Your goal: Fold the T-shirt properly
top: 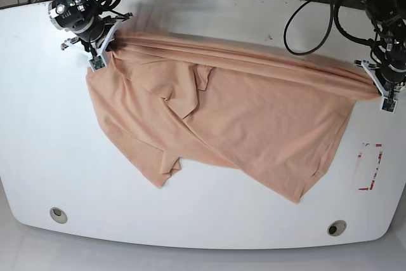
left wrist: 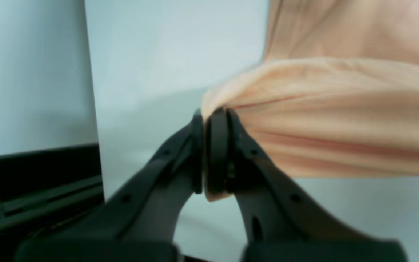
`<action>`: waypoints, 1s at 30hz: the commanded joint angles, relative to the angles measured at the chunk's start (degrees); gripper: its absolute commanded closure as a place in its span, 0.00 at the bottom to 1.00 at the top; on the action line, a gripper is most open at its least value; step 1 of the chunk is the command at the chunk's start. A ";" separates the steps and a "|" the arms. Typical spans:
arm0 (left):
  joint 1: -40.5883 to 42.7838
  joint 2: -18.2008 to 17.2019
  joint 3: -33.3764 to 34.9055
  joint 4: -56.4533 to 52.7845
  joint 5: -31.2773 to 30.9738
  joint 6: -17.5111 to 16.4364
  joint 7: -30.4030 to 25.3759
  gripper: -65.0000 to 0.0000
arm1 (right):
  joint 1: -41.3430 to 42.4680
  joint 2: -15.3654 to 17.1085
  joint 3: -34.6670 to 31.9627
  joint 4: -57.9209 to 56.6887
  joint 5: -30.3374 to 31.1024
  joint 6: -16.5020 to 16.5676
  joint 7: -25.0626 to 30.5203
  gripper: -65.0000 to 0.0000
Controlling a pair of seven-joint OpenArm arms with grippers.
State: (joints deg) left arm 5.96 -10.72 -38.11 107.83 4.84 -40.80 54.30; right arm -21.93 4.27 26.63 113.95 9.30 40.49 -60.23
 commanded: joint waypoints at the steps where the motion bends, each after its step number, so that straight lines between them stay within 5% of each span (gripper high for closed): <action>1: 0.59 -1.19 -1.06 0.96 0.74 0.80 -0.90 1.00 | 0.09 0.61 0.40 0.91 -0.90 -0.49 0.14 1.00; 17: 7.63 -1.19 -1.94 0.61 0.74 0.80 -0.90 1.00 | 0.00 0.61 0.22 0.91 -0.90 -0.49 0.14 1.00; 25: 7.54 -0.84 -1.94 -3.79 0.74 0.80 -0.90 0.62 | 0.61 0.61 0.22 0.91 -0.90 -0.49 0.14 1.00; 30: 7.45 -0.75 -1.94 -4.84 0.65 0.80 -0.81 0.49 | 0.79 0.61 0.22 0.91 -0.90 -0.49 0.14 1.00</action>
State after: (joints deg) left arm 13.78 -10.52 -39.66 102.13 5.21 -40.56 54.22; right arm -21.30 4.32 26.57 113.93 8.56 40.51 -60.60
